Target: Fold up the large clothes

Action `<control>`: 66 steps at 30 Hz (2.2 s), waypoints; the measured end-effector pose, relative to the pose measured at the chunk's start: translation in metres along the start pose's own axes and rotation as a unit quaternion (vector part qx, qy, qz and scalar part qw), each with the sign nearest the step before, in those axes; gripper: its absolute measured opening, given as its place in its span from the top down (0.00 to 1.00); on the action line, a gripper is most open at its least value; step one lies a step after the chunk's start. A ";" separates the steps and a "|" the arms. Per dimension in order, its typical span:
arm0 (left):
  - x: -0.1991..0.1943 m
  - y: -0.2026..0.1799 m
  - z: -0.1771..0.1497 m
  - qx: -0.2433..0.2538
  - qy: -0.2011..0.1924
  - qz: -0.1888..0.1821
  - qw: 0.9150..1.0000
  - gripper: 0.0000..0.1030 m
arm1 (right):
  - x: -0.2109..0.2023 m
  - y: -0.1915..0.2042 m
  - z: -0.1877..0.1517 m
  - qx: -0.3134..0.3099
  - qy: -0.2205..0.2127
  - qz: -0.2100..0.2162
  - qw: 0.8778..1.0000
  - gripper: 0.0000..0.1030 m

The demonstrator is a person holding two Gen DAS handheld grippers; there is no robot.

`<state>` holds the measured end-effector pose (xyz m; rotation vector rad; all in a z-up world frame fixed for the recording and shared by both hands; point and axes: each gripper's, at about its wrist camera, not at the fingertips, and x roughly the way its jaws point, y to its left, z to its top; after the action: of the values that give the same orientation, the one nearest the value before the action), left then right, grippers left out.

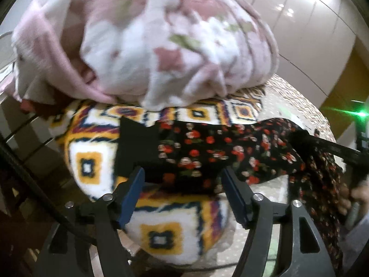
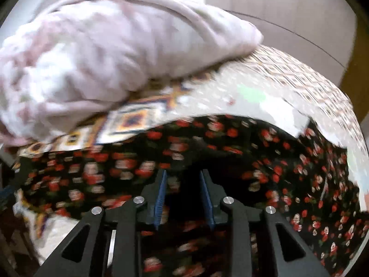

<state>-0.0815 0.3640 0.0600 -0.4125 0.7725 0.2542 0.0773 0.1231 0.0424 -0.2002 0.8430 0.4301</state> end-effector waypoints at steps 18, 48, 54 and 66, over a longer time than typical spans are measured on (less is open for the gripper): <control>0.050 0.057 0.022 -0.092 0.010 0.003 0.996 0.32 | -0.026 0.033 -0.049 -0.032 -0.004 0.012 0.999 0.62; -0.028 -0.048 0.105 0.019 -0.085 0.008 0.996 0.92 | 0.090 0.017 -0.022 0.105 0.071 0.142 0.982 0.91; -0.049 -0.143 0.106 0.099 -0.090 -0.048 0.990 0.93 | 0.002 -0.049 -0.019 0.163 -0.007 0.137 0.977 0.84; -0.028 -0.413 0.027 0.255 -0.006 -0.223 0.941 0.93 | -0.122 -0.250 -0.141 0.329 -0.097 0.081 0.936 0.77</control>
<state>0.0685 0.0061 0.2069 -0.0830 0.6826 -0.3663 0.0213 -0.1840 0.0437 0.5284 0.7682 0.2949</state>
